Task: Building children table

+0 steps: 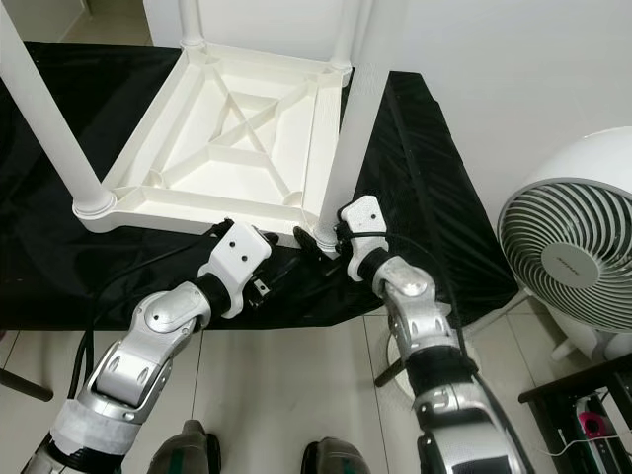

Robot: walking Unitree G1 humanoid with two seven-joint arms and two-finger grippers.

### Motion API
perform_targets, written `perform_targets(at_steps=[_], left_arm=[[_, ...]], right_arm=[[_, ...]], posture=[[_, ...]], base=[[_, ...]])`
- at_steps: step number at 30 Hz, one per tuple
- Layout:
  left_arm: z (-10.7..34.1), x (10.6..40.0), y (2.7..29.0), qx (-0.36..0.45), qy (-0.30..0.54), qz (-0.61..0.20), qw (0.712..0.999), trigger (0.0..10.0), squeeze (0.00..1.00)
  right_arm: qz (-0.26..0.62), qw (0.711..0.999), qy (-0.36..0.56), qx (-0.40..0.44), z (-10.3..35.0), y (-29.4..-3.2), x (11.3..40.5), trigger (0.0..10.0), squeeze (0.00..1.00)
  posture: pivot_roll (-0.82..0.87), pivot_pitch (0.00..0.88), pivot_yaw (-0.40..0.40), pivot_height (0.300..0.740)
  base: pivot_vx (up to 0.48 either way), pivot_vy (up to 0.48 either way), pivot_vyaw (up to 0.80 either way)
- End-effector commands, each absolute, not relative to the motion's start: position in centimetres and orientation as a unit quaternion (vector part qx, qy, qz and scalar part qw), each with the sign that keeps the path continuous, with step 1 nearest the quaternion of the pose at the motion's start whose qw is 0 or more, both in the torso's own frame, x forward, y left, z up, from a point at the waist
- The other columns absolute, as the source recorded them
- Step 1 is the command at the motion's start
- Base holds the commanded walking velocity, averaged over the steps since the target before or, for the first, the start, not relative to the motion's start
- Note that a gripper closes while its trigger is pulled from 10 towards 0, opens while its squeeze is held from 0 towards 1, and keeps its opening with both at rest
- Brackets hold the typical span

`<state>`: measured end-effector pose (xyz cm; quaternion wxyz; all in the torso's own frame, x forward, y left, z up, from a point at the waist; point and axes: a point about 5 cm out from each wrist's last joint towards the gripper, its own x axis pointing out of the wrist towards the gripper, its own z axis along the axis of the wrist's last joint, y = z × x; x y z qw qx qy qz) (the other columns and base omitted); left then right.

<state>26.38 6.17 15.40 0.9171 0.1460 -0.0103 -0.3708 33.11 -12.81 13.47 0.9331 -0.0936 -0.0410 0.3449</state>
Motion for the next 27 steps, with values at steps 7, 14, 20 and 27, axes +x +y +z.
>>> perform_targets(at_steps=[7,14,20,27], left_arm=[[15.1,26.2,6.3,0.148,-0.008,-0.368,0.918,10.0,0.0],[15.0,26.0,6.4,0.151,-0.003,-0.369,0.917,10.0,0.0],[14.5,25.5,6.7,0.155,0.004,-0.371,0.916,10.0,0.0],[14.4,25.4,6.9,0.158,0.008,-0.37,0.915,10.0,0.0]], right_arm=[[0.375,0.92,-0.018,-0.114,12.6,-13.1,33.7,10.0,0.0],[0.387,0.915,0.002,-0.114,11.5,-13.4,33.8,0.0,0.0],[0.362,0.926,0.001,-0.107,11.3,-13.9,33.9,0.0,0.0],[0.289,0.953,-0.014,-0.092,11.3,-13.7,33.9,0.0,0.0]], posture=[[0.05,0.0,-0.063,0.74],[0.07,0.0,-0.069,0.74],[0.07,0.004,-0.069,0.74],[0.07,0.006,-0.065,0.74]], base=[[0.0,0.0,0.0],[0.0,0.0,0.0],[0.0,0.0,0.0],[0.0,0.0,0.0]])
